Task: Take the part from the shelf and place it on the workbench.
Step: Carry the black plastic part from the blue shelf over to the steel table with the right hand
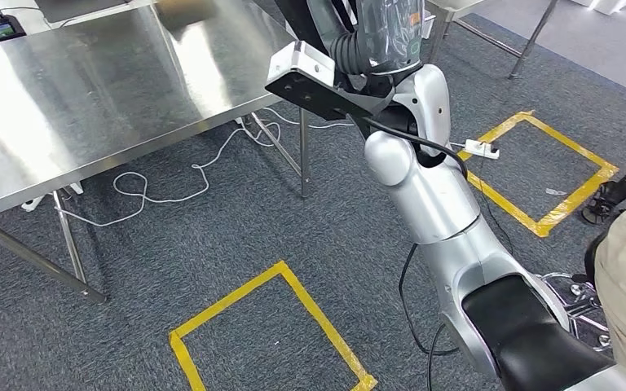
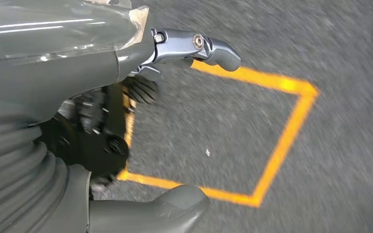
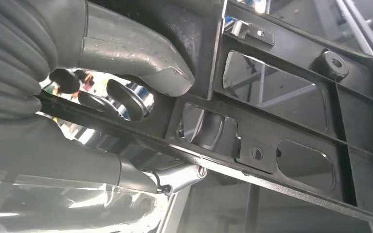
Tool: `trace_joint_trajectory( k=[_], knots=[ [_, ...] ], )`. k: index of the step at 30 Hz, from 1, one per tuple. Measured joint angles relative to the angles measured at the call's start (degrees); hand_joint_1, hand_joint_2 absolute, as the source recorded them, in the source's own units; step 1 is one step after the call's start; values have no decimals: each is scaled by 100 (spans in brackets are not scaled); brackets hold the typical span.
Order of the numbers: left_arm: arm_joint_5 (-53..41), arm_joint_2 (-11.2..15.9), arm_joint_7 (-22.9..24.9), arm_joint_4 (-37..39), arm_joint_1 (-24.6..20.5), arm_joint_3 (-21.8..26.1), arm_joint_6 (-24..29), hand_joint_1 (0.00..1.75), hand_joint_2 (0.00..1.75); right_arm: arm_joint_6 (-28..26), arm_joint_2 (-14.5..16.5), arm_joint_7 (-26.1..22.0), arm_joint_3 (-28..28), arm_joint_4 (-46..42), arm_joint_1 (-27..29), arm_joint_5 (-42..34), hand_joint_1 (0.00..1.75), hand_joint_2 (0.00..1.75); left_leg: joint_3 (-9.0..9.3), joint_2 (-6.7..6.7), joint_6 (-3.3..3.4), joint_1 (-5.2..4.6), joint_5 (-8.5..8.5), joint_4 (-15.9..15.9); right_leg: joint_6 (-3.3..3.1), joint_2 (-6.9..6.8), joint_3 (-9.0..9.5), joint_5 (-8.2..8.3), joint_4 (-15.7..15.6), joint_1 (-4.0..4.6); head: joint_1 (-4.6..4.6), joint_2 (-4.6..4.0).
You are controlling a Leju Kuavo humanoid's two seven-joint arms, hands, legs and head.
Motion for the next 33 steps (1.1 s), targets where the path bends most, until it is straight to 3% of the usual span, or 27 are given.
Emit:
trace_joint_trajectory(
  k=[1, 2, 3, 4, 6, 7, 8, 10, 11, 12, 14, 16, 18, 20, 21, 23, 25, 26, 27, 29, 31, 33],
  knots=[
    [-15, 15, 51, 27, -4, 3, -1, 0, 175, -2, -15, 3, -2, -7, 2, 4, 175, 175, -8, -27, -15, 2, -10, 16, 14, 76, 71, 57, -172, -23, 1, 0],
    [-29, 43, 126, 77, -20, 22, -15, 0, 175, -4, -35, 8, -2, -26, 10, 10, 175, 175, -29, -77, -47, -1, -22, 39, -12, 130, 156, 120, -348, -31, -2, 0],
    [-42, 96, 205, 148, -34, 57, -31, 0, 175, -7, -61, 21, -4, -47, 19, 16, 175, 175, -58, -140, -98, 5, -36, 63, -76, 150, 239, 183, -517, -51, -1, 0],
    [-54, 148, 284, 229, -51, 92, -47, 0, 175, -9, -84, 35, -5, -74, 30, 23, 175, 175, -100, -101, -157, -1, -80, 129, -146, 158, 322, 240, -678, -66, -8, 0],
    [-54, 218, 324, 333, -75, 145, -51, 0, 175, -10, -104, 57, -4, -115, 41, 28, 175, 175, -272, 160, -251, 3, -277, 462, -301, 17, 364, 251, -702, -59, -35, 0],
    [-54, 223, 320, 355, -88, 150, -41, 0, 175, -10, -109, 58, -3, -126, 46, 31, 175, 175, -423, 341, -278, 7, -442, 782, -330, -34, 375, 241, -703, -45, -50, 0],
    [-55, 228, 314, 367, -100, 156, -28, 0, 175, -10, -117, 59, -4, -130, 57, 31, 175, 175, -602, 425, -297, 23, -599, 1136, -357, -91, 384, 230, -702, -34, -57, 0],
    [-60, 231, 303, 382, -113, 163, 4, 0, 175, -10, -126, 60, -3, -131, 99, 33, 175, 175, -850, 485, -311, 42, -728, 1594, -382, -219, 398, 209, -702, -13, -58, 0],
    [-62, 231, 301, 388, -112, 165, 19, 0, 175, -10, -127, 60, -2, -131, 121, 34, 175, 175, -830, 498, -299, 41, -645, 1533, -391, -281, 406, 199, -702, -3, -58, 0],
    [-67, 233, 299, 394, -109, 166, 37, 0, 175, -10, -128, 60, -1, -132, 135, 33, 175, 175, -696, 531, -269, 33, -484, 1268, -393, -342, 418, 188, -702, 9, -59, 0],
    [-89, 248, 291, 400, -113, 167, 67, 0, 175, -11, -128, 60, -4, -133, 142, 26, 175, 175, -289, 758, -154, -28, -182, 525, -378, -456, 452, 156, -702, 51, -56, 0],
    [-116, 263, 282, 404, -127, 167, 89, 0, 175, -19, -130, 60, -9, -132, 146, 21, 175, 175, -84, 916, -61, -100, -109, 147, -335, -563, 480, 120, -706, 83, -52, 0],
    [-128, 267, 276, 410, -133, 167, 113, 0, 175, -25, -121, 60, -8, -132, 153, 21, 175, 175, -72, 816, -32, -119, -115, 92, -286, -674, 513, 94, -729, 102, -53, 0],
    [-130, 262, 272, 413, -121, 167, 141, 0, 175, -35, -115, 60, -11, -132, 154, 34, 175, 175, -1, 687, -9, -79, -61, -11, -247, -540, 491, 25, -636, 106, -49, -1],
    [-135, 259, 269, 413, -121, 167, 150, 0, 175, -52, -118, 59, -17, -130, 154, 47, 175, 175, 40, 626, 10, -54, -27, -63, -245, -392, 411, -66, -450, 100, -45, -1],
    [-162, 254, 265, 415, -135, 167, 164, 0, 175, -98, -147, 57, -26, -103, 176, 82, 175, 175, 64, 482, 33, -26, 2, -100, -267, -124, 60, -337, 244, 61, -43, -1],
    [-198, 245, 263, 417, -140, 166, 168, 0, 175, -133, -179, 55, -30, -47, 230, 114, 175, 175, 65, 301, 37, -15, 4, -96, -232, -65, -284, -478, 818, 28, -38, 0],
    [-212, 239, 263, 418, -132, 165, 168, 0, 175, -141, -190, 54, -32, -18, 252, 128, 175, 175, 66, 211, 31, -8, 0, -89, -179, -57, -329, -420, 822, 11, -36, 0],
    [-225, 236, 263, 418, -123, 165, 168, 0, 175, -148, -196, 53, -37, 5, 263, 141, 175, 175, 66, 123, 18, 2, -8, -74, -110, -43, -249, -272, 579, -11, -35, 0],
    [-245, 238, 262, 418, -109, 166, 168, 0, 175, -163, -209, 50, -55, 47, 257, 160, 175, 175, 47, -34, -44, 12, -49, -4, 14, 98, 70, 80, -188, -71, -34, 0],
    [-256, 245, 257, 418, -99, 166, 168, 0, 175, -186, -211, 41, -69, 82, 250, 169, 175, 175, -2, -146, -118, 6, -92, 73, -9, 193, 268, 251, -615, -92, -37, 0],
    [-265, 248, 253, 418, -77, 165, 168, 0, 175, -203, -199, 32, -73, 111, 246, 171, 175, 175, -39, -210, -171, 18, -101, 89, -126, 134, 288, 266, -644, -67, -38, 0]
  ],
)
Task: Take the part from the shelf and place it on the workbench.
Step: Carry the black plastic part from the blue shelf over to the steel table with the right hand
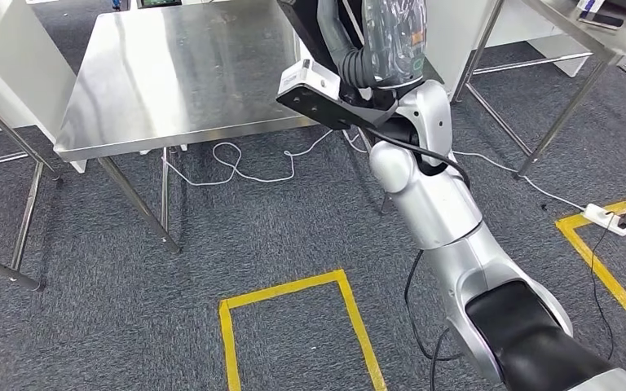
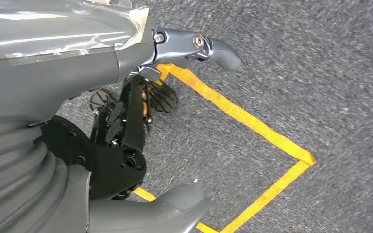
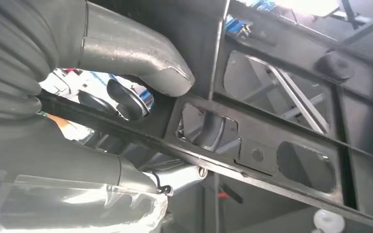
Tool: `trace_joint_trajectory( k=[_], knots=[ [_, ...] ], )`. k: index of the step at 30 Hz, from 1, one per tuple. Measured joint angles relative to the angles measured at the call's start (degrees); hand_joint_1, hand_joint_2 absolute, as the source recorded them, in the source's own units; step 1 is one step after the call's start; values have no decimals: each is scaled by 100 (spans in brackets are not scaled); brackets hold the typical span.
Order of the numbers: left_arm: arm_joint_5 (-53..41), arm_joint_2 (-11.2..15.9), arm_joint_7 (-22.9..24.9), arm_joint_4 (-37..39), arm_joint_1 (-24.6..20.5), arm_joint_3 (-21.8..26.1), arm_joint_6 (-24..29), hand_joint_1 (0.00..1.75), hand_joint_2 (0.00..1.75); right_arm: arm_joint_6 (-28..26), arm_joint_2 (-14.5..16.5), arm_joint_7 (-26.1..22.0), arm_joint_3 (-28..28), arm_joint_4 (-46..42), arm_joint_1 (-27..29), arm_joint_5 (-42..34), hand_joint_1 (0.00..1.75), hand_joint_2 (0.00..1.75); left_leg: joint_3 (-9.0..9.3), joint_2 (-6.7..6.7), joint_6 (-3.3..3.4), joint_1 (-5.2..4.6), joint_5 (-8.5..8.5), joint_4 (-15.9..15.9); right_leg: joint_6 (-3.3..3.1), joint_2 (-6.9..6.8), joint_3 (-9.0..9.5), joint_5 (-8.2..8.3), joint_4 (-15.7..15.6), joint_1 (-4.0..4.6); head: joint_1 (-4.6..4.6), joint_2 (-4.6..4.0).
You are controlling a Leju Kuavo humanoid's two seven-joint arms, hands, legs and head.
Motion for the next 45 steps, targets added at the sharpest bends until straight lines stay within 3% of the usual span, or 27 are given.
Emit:
trace_joint_trajectory(
  k=[1, 3, 5, 7, 8, 9, 11, 13, 15, 19, 20, 24, 30, 34, 36, 38, 39, 40, 41, 43, 44, 45],
  knots=[
    [-9, 3, -1, 0, 13, 0, 0, 0, 175, -7, 9, -13, -1, 10, -3, -3, 175, 175, -11, 38, -23, 10, -10, 14, -44, -29, 5, 5, -5, 0, 1, 0],
    [-33, 10, -2, 0, 20, 0, -1, 0, 175, -31, 19, -54, -4, 22, -6, -9, 175, 175, -125, 326, -79, 10, -167, 260, -134, -82, 20, 13, -18, -11, -14, 0],
    [-57, 17, -9, 0, 2, -2, -5, 0, 175, -50, 18, -83, -11, 25, 12, -11, 175, 175, -455, 636, -127, 16, -510, 935, -197, -135, 27, 3, -20, 6, -30, 0],
    [-85, 21, -26, 0, -8, -4, -12, 0, 175, -54, 8, -85, -30, 36, 59, -13, 175, 175, -791, 706, -145, 34, -728, 1567, -221, -190, 29, -9, -19, 26, -30, 0],
    [-98, 23, -39, 0, -7, -5, -12, 0, 175, -54, 3, -84, -43, 41, 86, -13, 175, 175, -827, 708, -137, 35, -685, 1606, -226, -213, 32, -14, -18, 34, -30, 0],
    [-111, 26, -52, 0, -4, -5, -9, 0, 175, -54, -1, -81, -58, 45, 106, -12, 175, 175, -751, 708, -117, 34, -553, 1434, -229, -230, 38, -17, -19, 41, -30, 0],
    [-139, 40, -74, -1, -6, -6, -2, 0, 175, -54, -6, -78, -87, 45, 121, -11, 175, 175, -350, 744, -32, 10, -200, 654, -222, -256, 59, -29, -20, 58, -29, 0],
    [-156, 54, -85, -2, -17, -7, -2, 0, 175, -53, -15, -75, -107, 45, 123, -10, 175, 175, -60, 786, 40, -37, -48, 120, -189, -276, 74, -51, -24, 86, -28, 0],
    [-160, 61, -93, -2, -24, -8, -2, 0, 175, -52, -22, -74, -113, 46, 131, -9, 175, 175, -18, 779, 71, -74, -57, 41, -143, -302, 89, -59, -51, 96, -29, 0],
    [-211, 53, -158, -2, -15, -9, 24, 0, 175, -34, -63, 14, -151, 44, 147, 134, 175, 175, 56, 726, -25, -77, 44, -95, -170, -334, 170, -39, -155, 157, -5, 0],
    [-241, 52, -194, -2, -16, -9, 28, 0, 175, -24, -86, 42, -163, 45, 157, 199, 175, 175, 57, 713, -22, -96, 40, -95, -171, -343, 182, -32, -173, 161, 2, 0],
    [-395, 51, -333, -2, -10, -28, 22, 0, 175, 3, -179, 86, -239, 47, 248, 303, 175, 175, 54, 692, 55, -144, 23, -93, -153, -368, 195, -24, -203, 158, 2, 0],
    [-472, 51, -479, -1, -8, -32, -97, 0, 175, 14, -284, 57, -401, 80, 365, 302, 175, 175, 52, 695, 100, -161, 20, -93, -93, -367, 211, -2, -240, 143, 3, 0],
    [-501, 50, -574, -2, -10, -29, -198, 0, 175, 19, -252, 20, -449, 114, 337, 337, 175, 175, 176, 681, 277, -129, -4, -259, 72, -356, 262, -14, -309, 61, 9, -1],
    [-519, 40, -617, -2, -17, -28, -235, 0, 175, 26, -226, 3, -471, 135, 288, 378, 175, 175, 312, 668, 324, -81, 25, -390, 26, -281, 57, -189, 139, 82, 33, -1],
    [-528, 34, -643, -2, -35, -28, -256, 0, 175, 42, -208, -16, -481, 173, 266, 404, 175, 175, 366, 654, 336, -84, 2, -399, -36, -223, -384, -434, 932, 73, 40, -1],
    [-532, 32, -649, -2, -40, -28, -260, 0, 175, 50, -202, -22, -482, 197, 271, 410, 175, 175, 392, 635, 328, -84, -23, -395, -31, -212, -571, -480, 1202, 71, 44, -1],
    [-535, 29, -655, -2, -39, -28, -262, 0, 175, 54, -193, -24, -482, 220, 276, 413, 175, 175, 423, 611, 312, -81, -57, -389, 2, -204, -654, -433, 1261, 64, 45, -1],
    [-538, 27, -661, -2, -35, -28, -262, 0, 175, 54, -182, -27, -482, 240, 275, 417, 175, 175, 462, 585, 286, -72, -96, -374, 55, -199, -603, -290, 1069, 52, 46, -1],
    [-543, 28, -676, -2, -31, -26, -262, 0, 175, 54, -158, -34, -487, 273, 256, 436, 175, 175, 530, 545, 197, -52, -211, -303, 166, -193, -270, 90, 304, 19, 47, -1],
    [-545, 35, -686, -2, -34, -25, -262, 0, 175, 54, -140, -44, -488, 293, 240, 452, 175, 175, 545, 532, 146, -47, -283, -249, 173, -181, -117, 191, 2, 13, 53, -1],
    [-548, 42, -695, -2, -41, -25, -262, 0, 175, 54, -119, -52, -489, 314, 228, 464, 175, 175, 548, 523, 103, -49, -343, -208, 140, -167, -26, 221, -154, 17, 51, -2]
  ],
)
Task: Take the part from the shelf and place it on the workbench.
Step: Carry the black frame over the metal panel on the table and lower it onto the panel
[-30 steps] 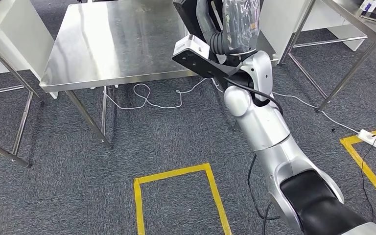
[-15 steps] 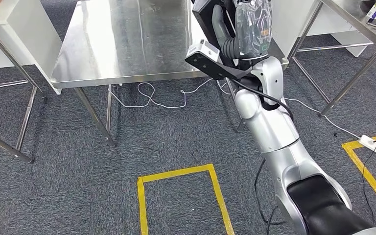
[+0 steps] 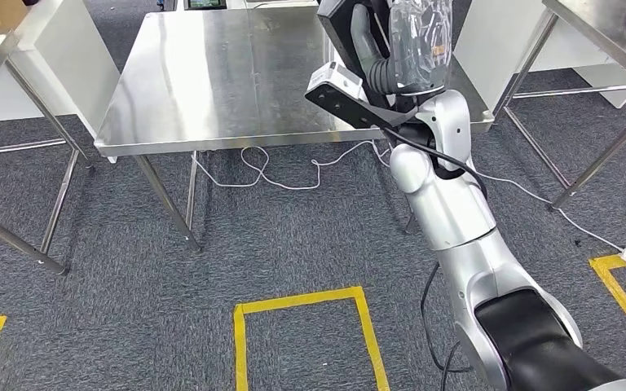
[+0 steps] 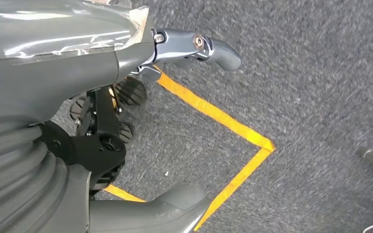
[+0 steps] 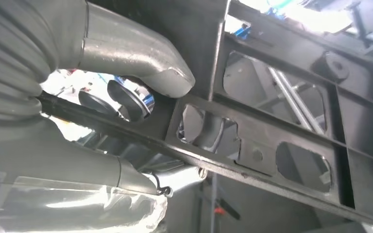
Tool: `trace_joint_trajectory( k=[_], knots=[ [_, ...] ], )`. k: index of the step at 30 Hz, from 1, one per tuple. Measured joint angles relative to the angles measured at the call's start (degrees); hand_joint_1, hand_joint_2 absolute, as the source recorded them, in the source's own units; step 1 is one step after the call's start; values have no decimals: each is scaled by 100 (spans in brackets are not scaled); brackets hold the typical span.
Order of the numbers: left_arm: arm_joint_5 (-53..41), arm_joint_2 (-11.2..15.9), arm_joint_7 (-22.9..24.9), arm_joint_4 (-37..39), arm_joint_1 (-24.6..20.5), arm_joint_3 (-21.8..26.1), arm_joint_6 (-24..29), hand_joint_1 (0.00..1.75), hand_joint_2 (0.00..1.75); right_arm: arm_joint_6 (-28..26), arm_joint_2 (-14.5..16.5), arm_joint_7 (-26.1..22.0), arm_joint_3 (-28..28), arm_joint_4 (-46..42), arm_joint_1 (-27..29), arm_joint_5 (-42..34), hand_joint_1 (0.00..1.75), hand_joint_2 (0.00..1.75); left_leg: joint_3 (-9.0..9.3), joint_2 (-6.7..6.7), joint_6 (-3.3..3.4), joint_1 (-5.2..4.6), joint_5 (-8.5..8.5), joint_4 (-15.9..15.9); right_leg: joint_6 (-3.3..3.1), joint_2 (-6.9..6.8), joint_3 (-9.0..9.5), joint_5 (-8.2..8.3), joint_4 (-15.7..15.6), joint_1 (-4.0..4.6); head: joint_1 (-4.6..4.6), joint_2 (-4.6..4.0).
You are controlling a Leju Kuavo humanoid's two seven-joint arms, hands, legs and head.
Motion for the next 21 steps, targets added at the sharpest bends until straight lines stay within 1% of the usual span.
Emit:
trace_joint_trajectory(
  k=[1, 3, 4, 5, 6, 7, 8, 9, 10, 11, 12, 13, 14, 15, 16, 17, 18, 19, 20, 21],
  knots=[
    [-3, 7, -6, 1, -6, 1, 0, 0, 175, 0, 19, -7, -1, 20, -7, 9, 175, 175, -1, -4, -29, -6, -48, 25, -67, 13, 25, -42, -10, 17, -3, 1],
    [-10, 8, -13, -1, -15, 1, 0, 0, 175, 0, 52, -10, -4, 43, -14, 16, 175, 175, 6, 0, -55, 12, -111, 48, -194, 29, 59, -114, -1, 22, -16, 1],
    [-10, 8, -15, -1, -16, 1, 0, 0, 175, 0, 62, -8, -8, 48, -20, 19, 175, 175, -13, 29, -74, 24, -143, 110, -245, 34, 91, -151, 1, 18, -18, 2],
    [-10, 8, -16, -1, -21, 1, 0, 0, 175, 0, 75, -7, -9, 51, -28, 19, 175, 175, -103, 72, -105, 37, -200, 288, -291, 38, 139, -193, -2, 11, -22, 2],
    [-10, 8, -17, -1, -27, 1, 0, 0, 175, 0, 90, -7, -8, 52, -35, 19, 175, 175, -268, 120, -140, 46, -275, 571, -328, 41, 197, -240, -5, 7, -26, 2],
    [-10, 7, -19, -1, -31, 1, 0, 0, 175, 0, 101, -7, -7, 58, -40, 19, 175, 175, -518, 163, -170, 50, -367, 967, -356, 41, 255, -295, -8, 14, -30, 2],
    [-10, 7, -19, -1, -32, 1, 0, 0, 175, 0, 113, -7, -6, 67, -39, 19, 175, 175, -824, 184, -188, 54, -446, 1389, -370, 41, 317, -357, -9, 23, -33, 2],
    [-10, 6, -19, -1, -27, 1, 0, 0, 175, 0, 120, -7, -5, 79, -32, 19, 175, 175, -1108, 192, -186, 54, -446, 1697, -376, 42, 387, -424, -10, 34, -35, 2],
    [-10, 5, -19, -1, -17, 1, 0, 0, 175, 0, 125, -7, -5, 93, -26, 19, 175, 175, -1328, 192, -161, 47, -325, 1830, -382, 43, 474, -500, -12, 51, -34, 2],
    [-10, 4, -19, -1, -6, 1, 0, 0, 175, 0, 130, -7, -5, 105, -22, 20, 175, 175, -1432, 191, -112, 33, -74, 1724, -388, 45, 579, -582, -17, 73, -34, 2],
    [-10, 3, -19, -1, 5, 1, 0, 0, 175, 0, 140, -10, -5, 115, -21, 20, 175, 175, -1418, 187, -29, 2, 291, 1387, -396, 46, 703, -668, -32, 102, -33, 2],
    [-10, 12, -20, -1, 16, 4, 0, 0, 175, 0, 151, -14, -5, 125, -17, 22, 175, 175, -1326, 180, 93, -49, 659, 963, -407, 46, 815, -748, -72, 105, -31, 2],
    [-10, 21, -21, 3, 24, 10, 1, 0, 175, 0, 162, -22, -7, 144, -20, 25, 175, 175, -1200, 187, 213, -98, 898, 628, -405, 46, 924, -812, -135, 129, -14, 1],
    [-10, 39, -28, 2, 30, 16, 1, 0, 175, -1, 180, -31, -6, 164, -22, 29, 175, 175, -1075, 193, 317, -151, 1023, 386, -390, 47, 1034, -854, -222, 117, -2, 0],
    [-7, 47, -35, 0, 32, 23, 2, 0, 175, -2, 198, -40, -4, 186, -23, 35, 175, 175, -963, 201, 398, -199, 1018, 267, -366, 42, 1135, -868, -321, 103, 1, 0],
    [2, 51, -41, -1, 28, 29, 5, 0, 175, -8, 216, -53, -4, 203, -39, 39, 175, 175, -829, 211, 455, -227, 932, 166, -296, 34, 1214, -838, -378, 112, 6, -1],
    [12, 55, -48, -7, 18, 35, 8, 0, 175, -16, 241, -67, -3, 209, -62, 41, 175, 175, -678, 203, 500, -250, 867, -11, -218, 26, 1246, -755, -343, 114, -6, 0],
    [21, 44, -48, -8, 9, 42, 10, 0, 175, -28, 257, -83, -4, 216, -83, 42, 175, 175, -503, 197, 531, -251, 809, -212, -139, 17, 1165, -627, -153, 128, -19, 0],
    [29, 42, -51, -8, 2, 51, 12, 0, 175, -42, 268, -102, -5, 232, -105, 40, 175, 175, -315, 190, 554, -230, 750, -414, -67, 17, 968, -483, 189, 140, -24, 0],
    [34, 36, -54, -6, -5, 65, 14, 0, 175, -56, 277, -119, -3, 262, -115, 39, 175, 175, -150, 181, 546, -200, 708, -570, -55, 21, 716, -393, 593, 147, -29, 1]
  ],
)
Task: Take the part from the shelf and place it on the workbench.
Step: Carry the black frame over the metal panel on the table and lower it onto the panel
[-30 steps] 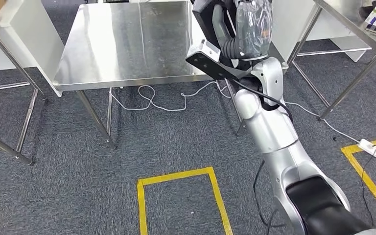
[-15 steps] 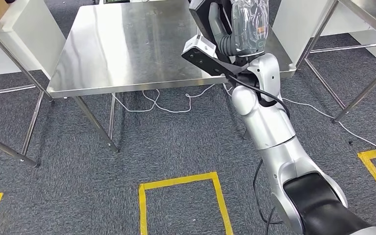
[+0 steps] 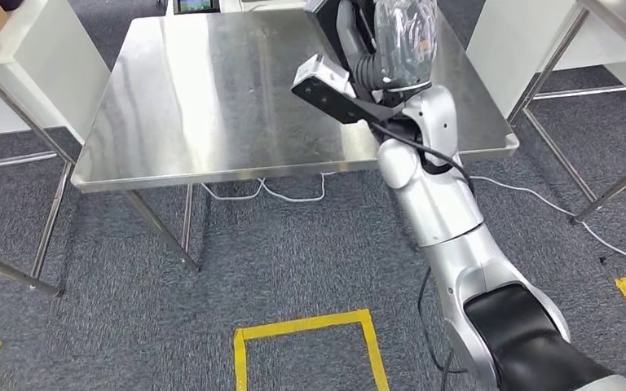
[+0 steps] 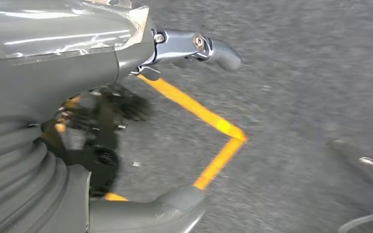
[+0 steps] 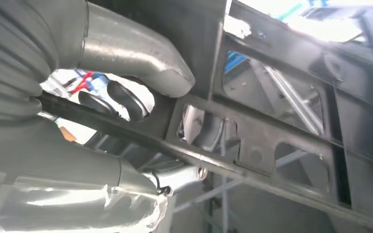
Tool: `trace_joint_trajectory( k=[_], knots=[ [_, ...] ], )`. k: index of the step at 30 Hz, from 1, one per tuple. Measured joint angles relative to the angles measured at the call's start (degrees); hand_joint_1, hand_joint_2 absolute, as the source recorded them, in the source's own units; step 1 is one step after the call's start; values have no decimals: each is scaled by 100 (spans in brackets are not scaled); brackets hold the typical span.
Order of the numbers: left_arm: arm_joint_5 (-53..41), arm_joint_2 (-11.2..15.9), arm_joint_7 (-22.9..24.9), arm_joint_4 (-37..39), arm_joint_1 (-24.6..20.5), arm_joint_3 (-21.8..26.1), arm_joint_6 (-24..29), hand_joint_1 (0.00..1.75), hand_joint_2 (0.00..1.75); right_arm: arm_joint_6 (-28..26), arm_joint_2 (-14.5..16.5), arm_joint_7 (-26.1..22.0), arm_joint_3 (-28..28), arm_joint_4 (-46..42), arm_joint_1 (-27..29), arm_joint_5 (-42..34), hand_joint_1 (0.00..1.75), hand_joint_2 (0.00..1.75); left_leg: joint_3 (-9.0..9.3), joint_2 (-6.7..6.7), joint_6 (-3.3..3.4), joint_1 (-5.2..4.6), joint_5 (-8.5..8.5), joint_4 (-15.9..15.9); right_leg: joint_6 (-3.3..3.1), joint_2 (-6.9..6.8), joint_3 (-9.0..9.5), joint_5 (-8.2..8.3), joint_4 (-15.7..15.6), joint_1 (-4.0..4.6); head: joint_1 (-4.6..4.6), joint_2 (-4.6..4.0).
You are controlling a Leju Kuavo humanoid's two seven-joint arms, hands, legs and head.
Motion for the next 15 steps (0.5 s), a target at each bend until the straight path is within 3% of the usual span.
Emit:
trace_joint_trajectory(
  k=[1, 2, 4, 5, 6, 7, 8, 9, 10, 11, 12, 13, 15],
  knots=[
    [4, -11, -2, 2, 0, 14, 2, 0, 175, -12, 5, -13, 3, 43, 10, -3, 175, 175, 157, -8, -22, 34, -48, -115, -17, 5, -291, -21, 380, -15, -5, 0],
    [10, -21, -3, 4, -1, 30, 5, 0, 175, -21, 13, -25, 8, 92, 25, -7, 175, 175, 303, -25, -53, 67, -117, -189, -52, 10, -550, -176, 635, -19, -5, 0],
    [18, -51, -2, 9, 11, 56, 15, 0, 175, -32, 32, -41, 14, 172, 49, -16, 175, 175, 572, -80, -181, 132, -299, -259, -85, 11, -919, -692, 704, -69, -4, 1],
    [24, -66, -2, 10, 23, 65, 20, 0, 175, -36, 42, -55, 15, 204, 53, -22, 175, 175, 703, -110, -258, 171, -406, -267, -40, 7, -1032, -895, 554, -113, -3, 1],
    [29, -75, -2, 11, 39, 74, 26, 0, 175, -41, 50, -74, 15, 240, 52, -30, 175, 175, 832, -137, -336, 210, -523, -263, 63, -6, -1100, -933, 302, -171, -2, 1],
    [34, -80, -2, 13, 58, 85, 31, 0, 175, -47, 55, -96, 15, 289, 56, -41, 175, 175, 952, -154, -411, 243, -658, -242, 239, -40, -1143, -696, -46, -243, 1, 1],
    [39, -76, -2, 13, 72, 98, 35, 0, 175, -56, 62, -123, 18, 357, 61, -59, 175, 175, 1067, -165, -481, 262, -818, -182, 441, -105, -1157, -218, -425, -302, 6, 1],
    [42, -72, -3, 12, 86, 110, 39, 0, 175, -69, 74, -149, 26, 420, 68, -77, 175, 175, 1141, -169, -541, 265, -989, -125, 541, -171, -1136, 275, -688, -333, 6, 0],
    [45, -66, -4, 11, 92, 119, 45, 0, 175, -85, 94, -170, 36, 468, 72, -96, 175, 175, 1206, -162, -590, 262, -1151, -73, 544, -213, -1116, 671, -829, -332, -11, 0],
    [47, -62, -7, 10, 89, 123, 50, 0, 175, -99, 117, -191, 45, 496, 54, -113, 175, 175, 1250, -149, -626, 263, -1266, -2, 437, -231, -1095, 842, -830, -328, -21, -1],
    [49, -64, -9, 9, 78, 125, 55, 0, 175, -115, 146, -208, 51, 500, 9, -129, 175, 175, 1225, -130, -648, 272, -1298, 115, 255, -210, -1072, 791, -736, -320, -42, -1],
    [50, -63, -11, 8, 54, 126, 61, 0, 175, -127, 177, -224, 51, 501, -51, -142, 175, 175, 1137, -102, -670, 294, -1237, 371, 113, -170, -1060, 705, -679, -325, -54, 0],
    [50, -64, -13, 10, 7, 128, 74, 0, 175, -152, 236, -267, 51, 524, -155, -172, 175, 175, 667, -53, -728, 329, -1016, 1211, -75, -116, -939, 530, -634, -337, -55, 1]
  ],
)
